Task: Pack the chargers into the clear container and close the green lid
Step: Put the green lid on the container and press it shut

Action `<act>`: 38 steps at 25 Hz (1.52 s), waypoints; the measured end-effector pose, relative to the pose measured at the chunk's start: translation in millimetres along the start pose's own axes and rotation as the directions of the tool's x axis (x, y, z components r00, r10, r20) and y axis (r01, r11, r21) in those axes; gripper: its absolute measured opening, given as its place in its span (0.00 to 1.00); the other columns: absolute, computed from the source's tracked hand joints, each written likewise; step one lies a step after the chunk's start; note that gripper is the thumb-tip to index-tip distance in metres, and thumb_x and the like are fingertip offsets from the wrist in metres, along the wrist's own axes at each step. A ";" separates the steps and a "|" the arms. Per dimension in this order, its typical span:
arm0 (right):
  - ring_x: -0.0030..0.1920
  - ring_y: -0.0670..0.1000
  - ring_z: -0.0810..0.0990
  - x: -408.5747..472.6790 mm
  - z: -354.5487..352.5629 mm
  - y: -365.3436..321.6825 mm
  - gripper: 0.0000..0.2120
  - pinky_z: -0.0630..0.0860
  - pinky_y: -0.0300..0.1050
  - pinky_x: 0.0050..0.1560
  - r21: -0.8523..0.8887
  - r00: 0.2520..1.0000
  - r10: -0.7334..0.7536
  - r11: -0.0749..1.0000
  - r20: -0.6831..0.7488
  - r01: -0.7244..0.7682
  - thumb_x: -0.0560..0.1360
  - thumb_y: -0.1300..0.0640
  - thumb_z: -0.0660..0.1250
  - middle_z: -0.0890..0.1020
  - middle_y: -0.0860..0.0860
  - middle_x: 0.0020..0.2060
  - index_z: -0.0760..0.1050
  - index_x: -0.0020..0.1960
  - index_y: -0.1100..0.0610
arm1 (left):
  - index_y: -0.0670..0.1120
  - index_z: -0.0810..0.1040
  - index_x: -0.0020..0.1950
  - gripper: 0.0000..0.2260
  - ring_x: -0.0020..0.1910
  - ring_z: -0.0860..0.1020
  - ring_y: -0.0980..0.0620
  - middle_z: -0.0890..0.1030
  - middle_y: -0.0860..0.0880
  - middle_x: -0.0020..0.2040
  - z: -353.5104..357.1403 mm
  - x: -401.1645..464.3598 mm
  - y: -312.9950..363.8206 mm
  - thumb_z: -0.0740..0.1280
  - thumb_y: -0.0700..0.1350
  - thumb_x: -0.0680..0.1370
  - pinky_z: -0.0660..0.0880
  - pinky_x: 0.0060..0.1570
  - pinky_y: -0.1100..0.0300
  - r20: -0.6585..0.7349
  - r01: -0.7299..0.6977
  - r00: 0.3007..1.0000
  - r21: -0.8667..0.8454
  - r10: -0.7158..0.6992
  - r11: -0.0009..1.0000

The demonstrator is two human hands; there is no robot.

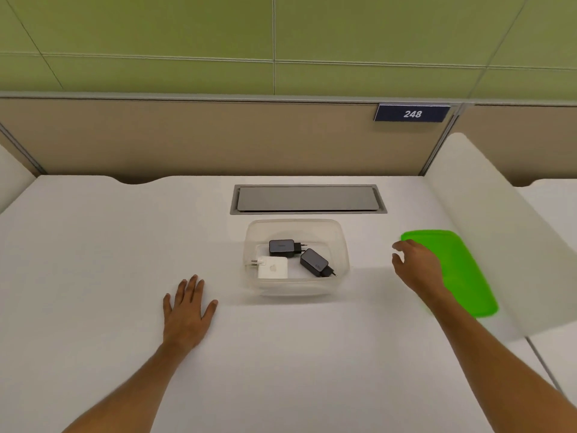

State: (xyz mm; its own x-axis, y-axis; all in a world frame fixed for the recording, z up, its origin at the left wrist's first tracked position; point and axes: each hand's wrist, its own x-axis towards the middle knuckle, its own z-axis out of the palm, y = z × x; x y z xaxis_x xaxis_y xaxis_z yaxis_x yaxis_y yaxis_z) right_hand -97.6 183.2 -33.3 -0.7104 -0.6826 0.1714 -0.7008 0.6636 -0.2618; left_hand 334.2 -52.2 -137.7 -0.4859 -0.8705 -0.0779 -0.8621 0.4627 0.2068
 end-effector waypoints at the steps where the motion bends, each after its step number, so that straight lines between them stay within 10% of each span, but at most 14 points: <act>1: 0.49 0.61 0.81 -9.5 -0.3 15.8 0.13 0.77 0.50 0.45 -0.022 0.998 0.055 0.998 0.022 -0.055 0.71 0.63 0.67 0.83 0.56 0.51 0.80 0.54 0.58 | 0.48 0.55 0.77 0.29 0.78 0.49 0.50 0.54 0.50 0.79 -0.2 0.8 -0.2 0.50 0.61 0.79 0.45 0.75 0.43 0.009 -0.001 1.000 -0.003 0.001 1.000; 17: 0.54 0.58 0.78 -97.0 8.3 103.6 0.12 0.76 0.48 0.49 -0.115 0.956 0.213 0.975 0.202 -0.193 0.72 0.51 0.71 0.79 0.54 0.54 0.80 0.52 0.56 | 0.42 0.65 0.72 0.24 0.77 0.55 0.45 0.63 0.44 0.76 -39.0 27.4 36.1 0.60 0.53 0.80 0.56 0.72 0.41 -0.118 -0.086 0.991 -0.184 0.065 0.979; 38: 0.40 0.65 0.78 -18.7 -102.8 -8.3 0.09 0.69 0.52 0.39 0.422 0.812 0.312 0.902 -0.493 -0.091 0.79 0.56 0.57 0.82 0.62 0.39 0.73 0.52 0.58 | 0.46 0.64 0.74 0.23 0.75 0.59 0.50 0.65 0.47 0.75 -113.7 21.0 164.5 0.61 0.50 0.80 0.56 0.72 0.57 -0.352 -0.394 0.906 -0.500 0.235 0.771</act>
State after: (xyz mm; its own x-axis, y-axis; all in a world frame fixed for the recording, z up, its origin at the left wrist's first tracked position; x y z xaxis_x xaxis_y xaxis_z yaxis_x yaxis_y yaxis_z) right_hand -85.2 222.0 63.3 -0.8277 -0.1960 0.5259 -0.5404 0.5313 -0.6525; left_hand 198.6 -13.5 5.5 -0.5921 -0.7392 0.3210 -0.4014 0.6159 0.6779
